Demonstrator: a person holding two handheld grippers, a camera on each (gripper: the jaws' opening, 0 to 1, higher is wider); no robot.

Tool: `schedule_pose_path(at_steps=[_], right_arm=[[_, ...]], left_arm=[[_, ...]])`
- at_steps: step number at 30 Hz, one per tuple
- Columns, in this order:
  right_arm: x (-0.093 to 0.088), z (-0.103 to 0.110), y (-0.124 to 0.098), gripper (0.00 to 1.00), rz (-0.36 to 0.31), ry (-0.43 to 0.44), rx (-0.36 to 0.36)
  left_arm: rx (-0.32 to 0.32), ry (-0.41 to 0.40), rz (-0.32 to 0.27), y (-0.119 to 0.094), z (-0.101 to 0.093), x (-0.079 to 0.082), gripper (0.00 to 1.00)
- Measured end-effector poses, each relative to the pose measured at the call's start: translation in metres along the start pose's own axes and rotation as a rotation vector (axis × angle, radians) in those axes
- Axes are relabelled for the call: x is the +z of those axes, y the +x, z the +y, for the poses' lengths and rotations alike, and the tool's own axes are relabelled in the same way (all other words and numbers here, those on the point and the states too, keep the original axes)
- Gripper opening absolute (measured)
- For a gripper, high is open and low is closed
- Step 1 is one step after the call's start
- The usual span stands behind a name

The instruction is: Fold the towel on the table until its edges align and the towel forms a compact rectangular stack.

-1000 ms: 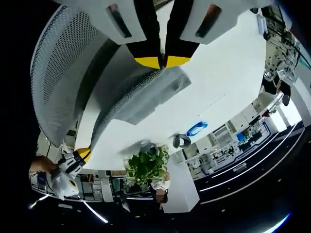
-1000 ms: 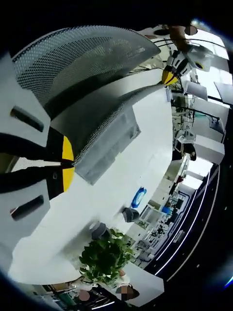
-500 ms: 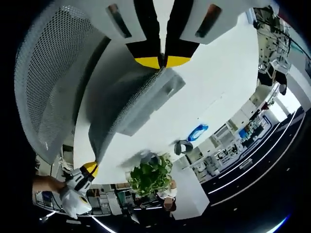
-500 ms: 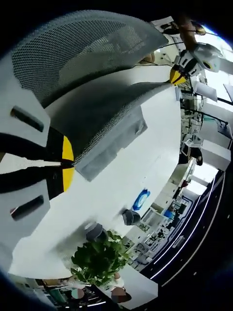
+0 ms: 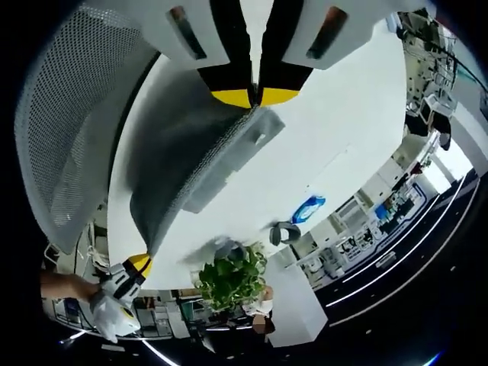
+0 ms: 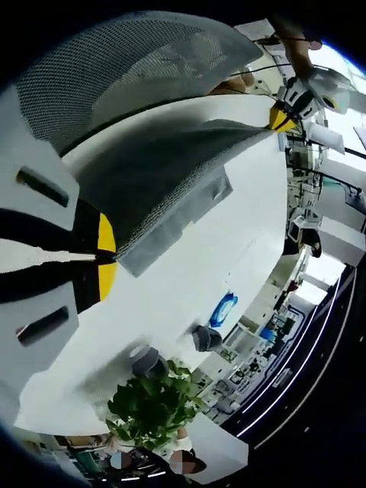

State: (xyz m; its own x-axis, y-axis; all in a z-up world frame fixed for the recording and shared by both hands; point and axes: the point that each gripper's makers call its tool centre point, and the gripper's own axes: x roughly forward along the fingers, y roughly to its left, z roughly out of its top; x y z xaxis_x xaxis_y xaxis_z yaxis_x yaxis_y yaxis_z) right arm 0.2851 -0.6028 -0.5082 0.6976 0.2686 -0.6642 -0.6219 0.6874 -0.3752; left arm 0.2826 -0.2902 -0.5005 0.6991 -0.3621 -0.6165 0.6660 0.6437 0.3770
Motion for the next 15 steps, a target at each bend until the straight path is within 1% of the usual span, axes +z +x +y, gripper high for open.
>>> schedule_pose_path(at_steps=[3,7,10,15], right_arm=[[0.001,-0.004,0.004,0.0,0.006,-0.004,0.005],[0.0,-0.008,0.011,0.0,0.003,0.004,0.01],[0.001,-0.012,0.014,0.0,0.005,-0.013,0.01],[0.005,-0.019,0.023,0.0,0.0,-0.021,0.016]], left_arm=[[0.001,0.012,0.009,0.004,0.003,0.0,0.02],[-0.001,0.048,0.015,0.009,0.007,0.003,0.02],[-0.003,0.051,0.008,0.012,0.011,0.006,0.02],[-0.013,0.072,0.013,0.022,0.016,0.006,0.02]])
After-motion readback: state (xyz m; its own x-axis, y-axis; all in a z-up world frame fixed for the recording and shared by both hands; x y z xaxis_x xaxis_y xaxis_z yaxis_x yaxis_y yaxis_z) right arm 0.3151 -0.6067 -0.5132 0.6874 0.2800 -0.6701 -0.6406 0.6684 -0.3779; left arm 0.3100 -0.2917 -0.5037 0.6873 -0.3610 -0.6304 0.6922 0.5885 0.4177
